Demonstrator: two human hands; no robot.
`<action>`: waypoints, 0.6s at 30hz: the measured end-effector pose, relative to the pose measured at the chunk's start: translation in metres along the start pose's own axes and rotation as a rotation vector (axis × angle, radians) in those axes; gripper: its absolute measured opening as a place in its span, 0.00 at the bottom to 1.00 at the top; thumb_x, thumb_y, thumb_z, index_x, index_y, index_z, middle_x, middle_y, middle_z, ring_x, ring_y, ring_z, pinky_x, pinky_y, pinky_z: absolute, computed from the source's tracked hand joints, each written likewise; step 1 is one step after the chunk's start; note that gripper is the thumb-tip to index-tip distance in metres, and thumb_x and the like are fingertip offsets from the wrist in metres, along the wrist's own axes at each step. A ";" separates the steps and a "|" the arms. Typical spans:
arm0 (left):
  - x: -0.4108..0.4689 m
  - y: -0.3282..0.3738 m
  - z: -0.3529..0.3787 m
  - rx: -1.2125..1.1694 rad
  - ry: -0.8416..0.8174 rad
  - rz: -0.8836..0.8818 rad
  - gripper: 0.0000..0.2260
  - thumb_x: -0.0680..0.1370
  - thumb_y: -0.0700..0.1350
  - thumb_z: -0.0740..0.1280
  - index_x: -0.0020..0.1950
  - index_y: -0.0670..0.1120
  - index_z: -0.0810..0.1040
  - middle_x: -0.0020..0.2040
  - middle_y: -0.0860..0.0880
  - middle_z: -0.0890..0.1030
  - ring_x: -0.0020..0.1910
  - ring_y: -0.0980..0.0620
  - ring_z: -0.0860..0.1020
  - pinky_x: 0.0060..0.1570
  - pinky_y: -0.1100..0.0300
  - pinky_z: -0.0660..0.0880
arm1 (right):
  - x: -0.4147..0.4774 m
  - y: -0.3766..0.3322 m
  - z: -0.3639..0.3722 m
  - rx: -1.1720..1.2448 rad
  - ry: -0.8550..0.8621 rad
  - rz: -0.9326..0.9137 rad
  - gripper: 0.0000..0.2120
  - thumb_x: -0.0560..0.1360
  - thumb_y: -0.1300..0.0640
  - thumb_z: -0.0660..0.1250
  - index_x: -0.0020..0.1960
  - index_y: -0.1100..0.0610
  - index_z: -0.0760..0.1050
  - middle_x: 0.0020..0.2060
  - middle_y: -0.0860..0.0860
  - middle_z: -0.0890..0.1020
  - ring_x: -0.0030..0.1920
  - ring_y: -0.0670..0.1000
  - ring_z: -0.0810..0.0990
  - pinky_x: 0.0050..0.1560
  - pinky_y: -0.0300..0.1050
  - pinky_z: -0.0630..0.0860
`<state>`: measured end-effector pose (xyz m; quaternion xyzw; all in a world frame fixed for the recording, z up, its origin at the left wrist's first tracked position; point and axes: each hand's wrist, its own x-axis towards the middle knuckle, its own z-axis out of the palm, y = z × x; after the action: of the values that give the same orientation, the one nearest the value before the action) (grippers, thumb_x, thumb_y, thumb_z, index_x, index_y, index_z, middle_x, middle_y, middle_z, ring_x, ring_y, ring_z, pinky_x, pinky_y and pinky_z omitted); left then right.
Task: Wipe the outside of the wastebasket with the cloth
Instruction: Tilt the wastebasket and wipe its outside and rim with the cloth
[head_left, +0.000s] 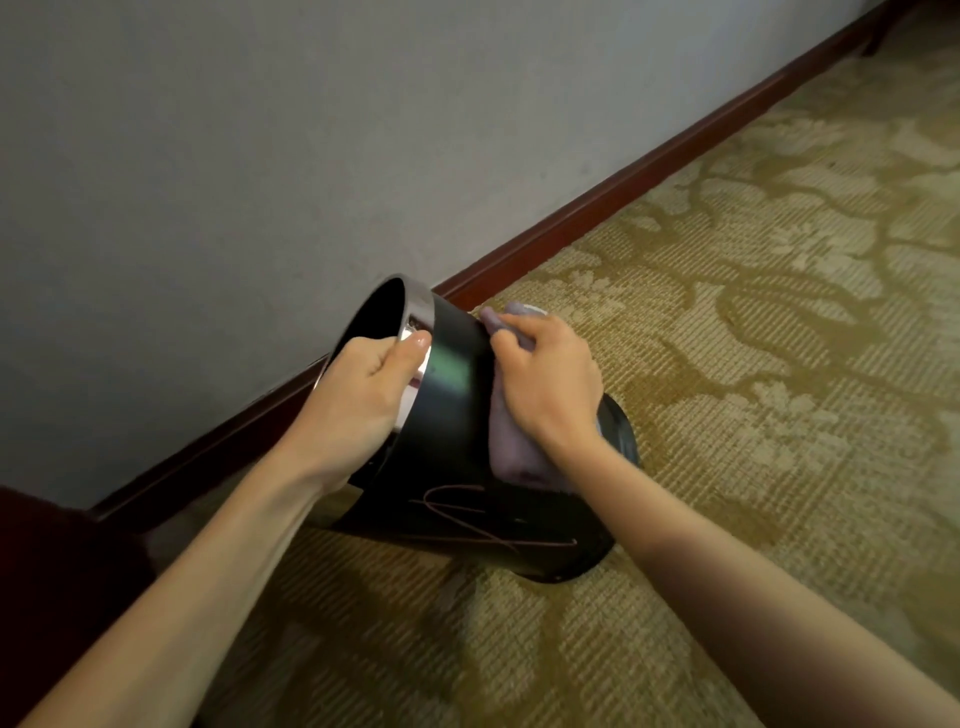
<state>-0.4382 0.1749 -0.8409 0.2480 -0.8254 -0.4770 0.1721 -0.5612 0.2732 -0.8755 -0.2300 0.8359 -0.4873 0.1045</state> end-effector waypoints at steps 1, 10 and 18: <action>-0.001 0.001 0.001 -0.001 -0.006 0.008 0.27 0.81 0.53 0.57 0.44 0.27 0.73 0.36 0.29 0.75 0.35 0.47 0.74 0.35 0.56 0.70 | 0.008 -0.002 -0.001 0.000 -0.028 0.035 0.14 0.74 0.44 0.60 0.54 0.41 0.81 0.56 0.48 0.82 0.58 0.59 0.78 0.61 0.58 0.72; -0.006 0.009 0.004 -0.042 0.003 0.005 0.24 0.83 0.48 0.55 0.45 0.25 0.72 0.36 0.27 0.75 0.34 0.45 0.71 0.35 0.56 0.66 | 0.028 -0.002 -0.002 -0.018 -0.127 0.100 0.15 0.74 0.43 0.59 0.51 0.45 0.82 0.53 0.49 0.83 0.55 0.57 0.79 0.57 0.55 0.74; -0.003 0.008 0.007 0.049 0.121 -0.044 0.24 0.82 0.50 0.57 0.30 0.37 0.67 0.26 0.47 0.67 0.26 0.53 0.65 0.27 0.61 0.59 | -0.032 -0.008 0.015 0.010 0.130 -0.016 0.18 0.75 0.49 0.57 0.63 0.45 0.75 0.67 0.47 0.73 0.68 0.57 0.67 0.66 0.61 0.64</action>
<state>-0.4407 0.1848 -0.8378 0.2987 -0.8191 -0.4446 0.2052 -0.5248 0.2742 -0.8771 -0.2039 0.8367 -0.5061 0.0471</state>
